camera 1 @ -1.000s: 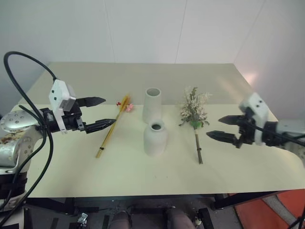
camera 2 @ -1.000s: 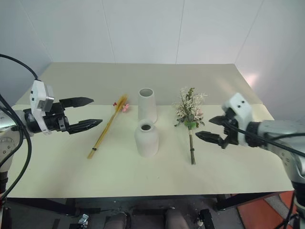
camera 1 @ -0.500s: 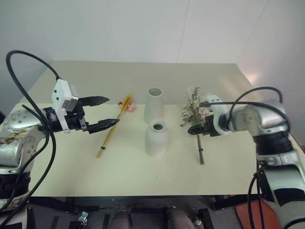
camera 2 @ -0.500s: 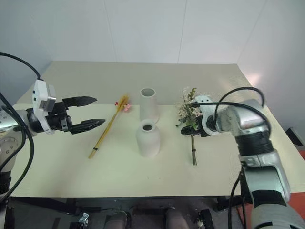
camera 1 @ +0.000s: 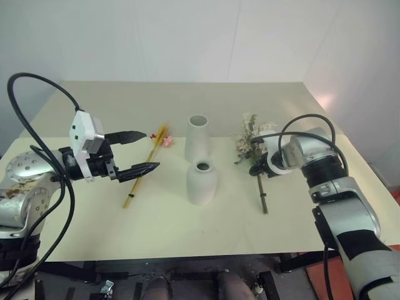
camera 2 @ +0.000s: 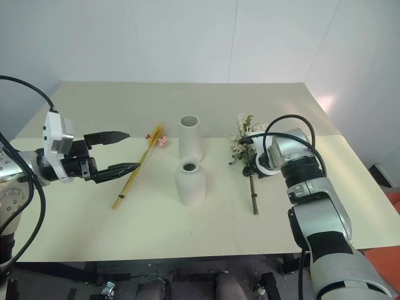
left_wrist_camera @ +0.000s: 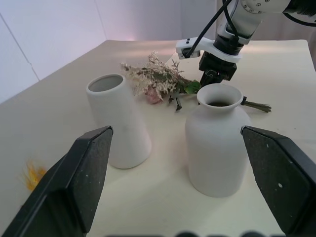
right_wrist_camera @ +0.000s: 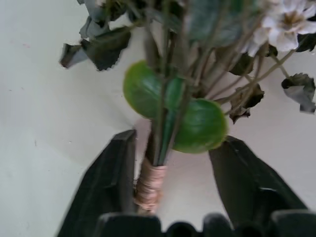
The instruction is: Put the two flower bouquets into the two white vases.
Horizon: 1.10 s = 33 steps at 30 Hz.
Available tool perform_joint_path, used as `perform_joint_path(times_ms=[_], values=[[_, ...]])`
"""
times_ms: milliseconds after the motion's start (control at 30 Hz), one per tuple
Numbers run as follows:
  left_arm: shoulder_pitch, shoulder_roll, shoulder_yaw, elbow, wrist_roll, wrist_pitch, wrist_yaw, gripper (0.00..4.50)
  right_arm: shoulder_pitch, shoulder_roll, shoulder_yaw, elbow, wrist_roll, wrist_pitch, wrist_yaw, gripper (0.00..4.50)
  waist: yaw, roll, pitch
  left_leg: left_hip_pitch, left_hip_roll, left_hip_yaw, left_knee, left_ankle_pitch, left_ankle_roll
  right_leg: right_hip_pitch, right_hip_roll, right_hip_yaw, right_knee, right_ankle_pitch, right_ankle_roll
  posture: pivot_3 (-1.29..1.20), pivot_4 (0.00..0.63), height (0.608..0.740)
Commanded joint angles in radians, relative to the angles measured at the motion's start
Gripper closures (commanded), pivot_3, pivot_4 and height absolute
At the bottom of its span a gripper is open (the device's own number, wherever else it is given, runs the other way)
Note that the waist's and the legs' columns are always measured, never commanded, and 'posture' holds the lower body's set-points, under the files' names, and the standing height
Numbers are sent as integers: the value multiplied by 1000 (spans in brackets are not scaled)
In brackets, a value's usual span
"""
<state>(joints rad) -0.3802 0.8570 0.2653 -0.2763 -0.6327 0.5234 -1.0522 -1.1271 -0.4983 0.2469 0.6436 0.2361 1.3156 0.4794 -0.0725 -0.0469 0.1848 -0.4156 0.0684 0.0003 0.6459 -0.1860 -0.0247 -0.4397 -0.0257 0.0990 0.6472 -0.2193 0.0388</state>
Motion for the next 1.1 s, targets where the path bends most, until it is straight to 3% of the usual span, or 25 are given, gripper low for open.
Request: perform_joint_path(times_ms=[33,133,367,567,767,1100], values=[[7,8,48,-47,-25,-12,19,0,-12,0,-34,-17,-5,19,13,3349,-1,0,0,0,0,0,0,0,0,0,0,0,0,0,0,0,150,740],[15,8,49,-52,-29,-12,23,0,9,0,-83,-67,-3,45,-10,4294,0,0,0,0,0,0,0,0,0,-1,0,0,0,0,0,0,150,740],[-24,15,30,6,-14,-27,8,0,131,24,-319,-293,22,-63,-106,4300,4,0,0,-1,0,0,0,0,0,-1,0,0,0,0,0,0,150,740],[-58,20,9,61,-1,-34,-14,0,153,118,-468,-470,45,-395,-182,4300,-4,0,0,-1,0,0,-1,0,0,-1,0,0,0,0,0,0,150,740],[-82,35,0,86,6,-31,-35,0,91,251,-457,-559,45,-762,-194,4300,-15,1,1,-1,0,0,-2,0,0,-2,0,0,0,0,0,0,150,740],[-92,49,1,91,10,-33,-40,0,-51,409,-400,-438,67,-990,-159,4300,-24,1,1,-1,0,0,-2,0,0,-2,0,0,0,0,0,0,150,740]])
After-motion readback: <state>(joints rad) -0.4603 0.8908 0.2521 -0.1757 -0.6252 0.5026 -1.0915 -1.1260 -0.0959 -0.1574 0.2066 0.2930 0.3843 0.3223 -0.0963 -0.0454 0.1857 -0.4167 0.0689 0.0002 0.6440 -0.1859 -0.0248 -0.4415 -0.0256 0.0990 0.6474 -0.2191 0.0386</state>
